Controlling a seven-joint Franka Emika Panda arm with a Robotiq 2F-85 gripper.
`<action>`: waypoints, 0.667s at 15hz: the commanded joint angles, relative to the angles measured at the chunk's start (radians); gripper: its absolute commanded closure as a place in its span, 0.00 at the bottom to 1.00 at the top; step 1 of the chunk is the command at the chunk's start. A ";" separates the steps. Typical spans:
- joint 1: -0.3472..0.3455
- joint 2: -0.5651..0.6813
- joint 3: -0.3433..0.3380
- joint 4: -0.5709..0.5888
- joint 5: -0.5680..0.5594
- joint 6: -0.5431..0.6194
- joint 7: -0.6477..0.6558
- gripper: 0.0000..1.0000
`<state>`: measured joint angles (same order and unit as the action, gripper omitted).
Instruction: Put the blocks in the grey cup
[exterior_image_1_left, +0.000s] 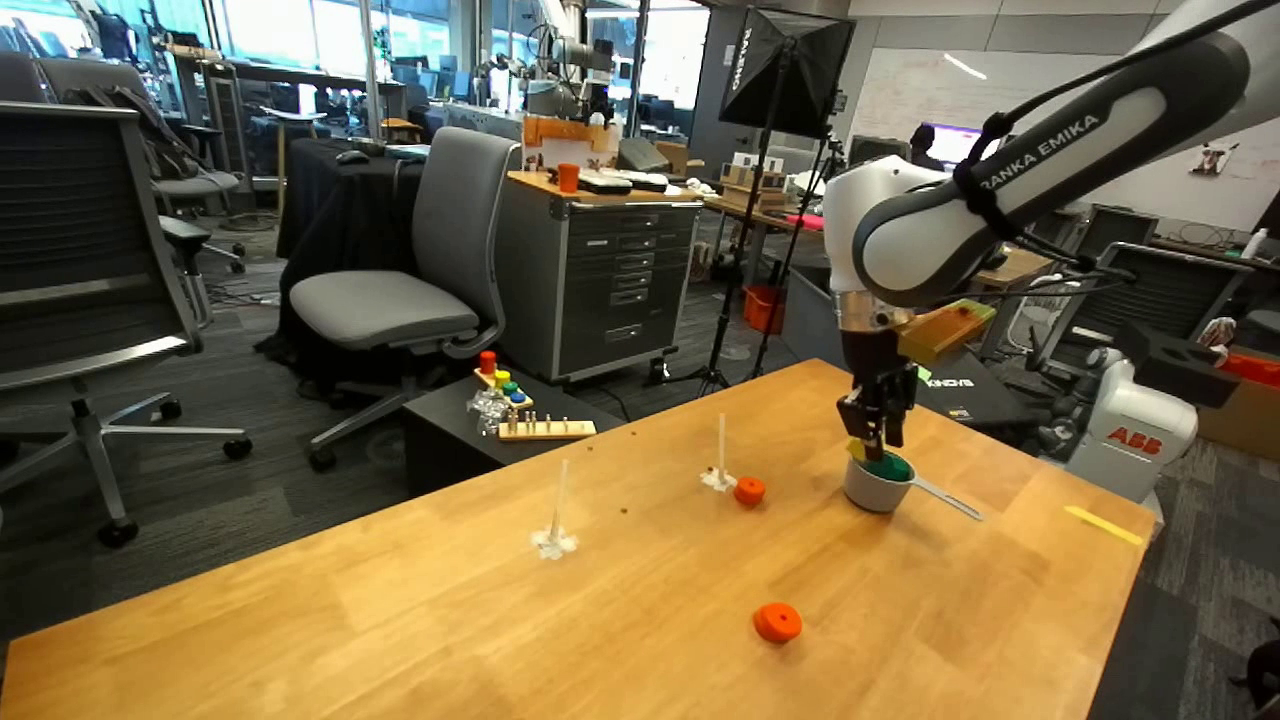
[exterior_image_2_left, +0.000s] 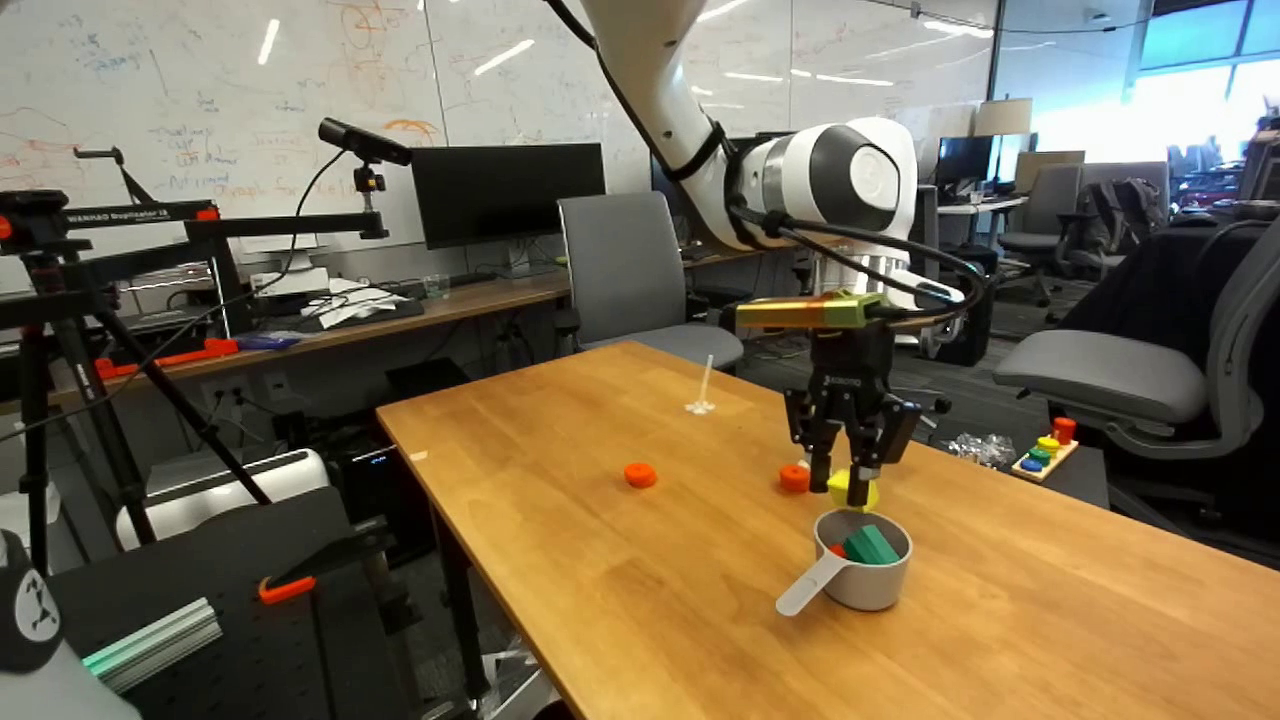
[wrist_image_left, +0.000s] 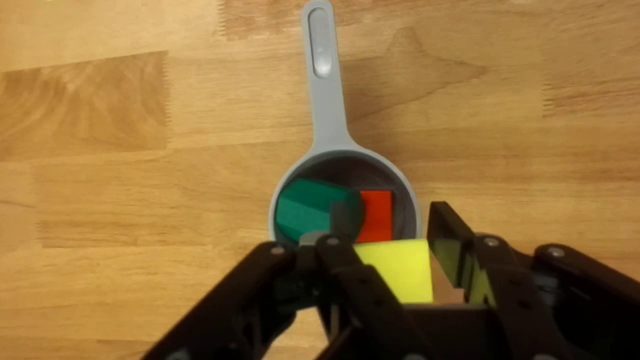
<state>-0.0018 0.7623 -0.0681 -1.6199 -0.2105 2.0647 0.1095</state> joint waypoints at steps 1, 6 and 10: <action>-0.003 0.029 -0.008 0.055 0.039 -0.044 0.018 0.22; -0.004 0.029 -0.003 0.057 0.060 -0.059 0.026 0.00; 0.005 0.022 -0.002 0.035 0.060 -0.044 0.022 0.00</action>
<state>-0.0026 0.7817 -0.0630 -1.5890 -0.1561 2.0226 0.1359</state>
